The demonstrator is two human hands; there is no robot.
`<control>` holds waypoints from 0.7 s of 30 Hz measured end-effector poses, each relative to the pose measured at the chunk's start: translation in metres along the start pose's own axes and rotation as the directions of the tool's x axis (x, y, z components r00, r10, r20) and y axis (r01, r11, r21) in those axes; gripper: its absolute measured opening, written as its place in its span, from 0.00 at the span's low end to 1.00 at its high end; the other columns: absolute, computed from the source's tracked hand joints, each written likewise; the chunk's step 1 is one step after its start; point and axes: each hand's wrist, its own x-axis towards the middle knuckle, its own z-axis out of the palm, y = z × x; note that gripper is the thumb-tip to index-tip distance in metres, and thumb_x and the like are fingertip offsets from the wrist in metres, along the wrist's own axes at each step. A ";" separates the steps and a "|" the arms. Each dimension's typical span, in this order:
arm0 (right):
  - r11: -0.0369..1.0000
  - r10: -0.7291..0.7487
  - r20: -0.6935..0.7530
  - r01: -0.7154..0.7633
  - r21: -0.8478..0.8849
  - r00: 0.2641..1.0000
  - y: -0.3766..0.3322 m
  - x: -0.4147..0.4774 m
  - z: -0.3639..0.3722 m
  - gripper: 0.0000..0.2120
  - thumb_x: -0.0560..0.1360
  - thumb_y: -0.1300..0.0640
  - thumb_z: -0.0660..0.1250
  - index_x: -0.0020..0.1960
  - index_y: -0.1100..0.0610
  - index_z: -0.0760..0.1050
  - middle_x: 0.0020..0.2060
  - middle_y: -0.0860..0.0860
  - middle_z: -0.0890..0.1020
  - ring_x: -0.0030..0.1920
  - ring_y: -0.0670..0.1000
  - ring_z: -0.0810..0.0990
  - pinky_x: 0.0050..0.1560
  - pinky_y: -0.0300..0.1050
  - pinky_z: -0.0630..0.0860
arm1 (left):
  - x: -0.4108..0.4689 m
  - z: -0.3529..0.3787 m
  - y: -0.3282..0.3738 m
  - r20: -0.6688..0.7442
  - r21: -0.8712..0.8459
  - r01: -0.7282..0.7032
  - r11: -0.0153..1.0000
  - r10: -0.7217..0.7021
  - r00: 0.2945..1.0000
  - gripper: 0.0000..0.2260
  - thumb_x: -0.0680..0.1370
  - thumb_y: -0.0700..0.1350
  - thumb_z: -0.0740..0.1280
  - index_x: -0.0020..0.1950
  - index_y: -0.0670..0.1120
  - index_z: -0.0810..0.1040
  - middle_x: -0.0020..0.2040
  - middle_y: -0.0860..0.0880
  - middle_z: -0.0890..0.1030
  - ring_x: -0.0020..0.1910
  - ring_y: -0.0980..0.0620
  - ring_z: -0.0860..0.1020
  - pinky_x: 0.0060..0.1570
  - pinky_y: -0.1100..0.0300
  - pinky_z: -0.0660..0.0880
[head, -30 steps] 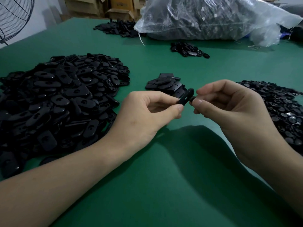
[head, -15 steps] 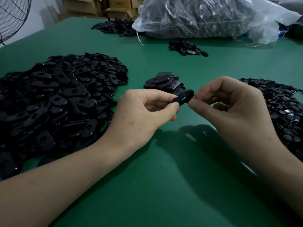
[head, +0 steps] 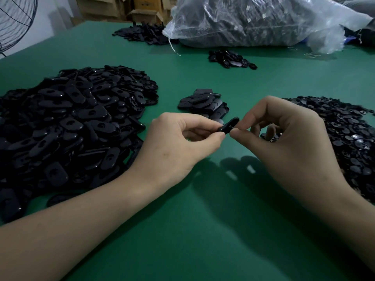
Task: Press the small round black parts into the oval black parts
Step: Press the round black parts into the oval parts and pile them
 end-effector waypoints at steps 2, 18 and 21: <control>1.000 -0.009 -0.001 0.009 -0.013 1.000 -0.001 0.000 0.000 0.08 0.72 0.54 0.77 0.40 0.48 0.78 0.36 0.38 0.80 0.39 0.47 0.78 0.38 0.33 0.68 | 0.000 0.000 0.000 0.006 -0.001 0.005 1.000 -0.005 1.000 0.06 0.75 0.40 0.77 0.47 0.52 0.88 0.41 0.55 0.88 0.42 0.55 0.87 0.49 0.62 0.82; 0.997 0.015 0.025 -0.013 -0.080 1.000 -0.004 -0.001 -0.002 0.11 0.70 0.55 0.79 0.38 0.46 0.77 0.33 0.41 0.81 0.39 0.44 0.80 0.38 0.30 0.69 | -0.001 0.002 0.000 0.039 0.083 -0.038 0.996 0.034 0.999 0.05 0.75 0.40 0.77 0.47 0.50 0.88 0.40 0.55 0.87 0.41 0.56 0.87 0.49 0.58 0.84; 0.996 0.016 0.028 -0.013 -0.094 0.999 -0.006 -0.002 -0.001 0.10 0.70 0.55 0.78 0.39 0.47 0.77 0.34 0.41 0.82 0.39 0.44 0.81 0.38 0.34 0.72 | -0.002 0.002 0.000 0.050 0.120 -0.058 0.991 0.053 0.997 0.05 0.76 0.40 0.76 0.48 0.50 0.88 0.40 0.56 0.87 0.41 0.58 0.86 0.48 0.57 0.84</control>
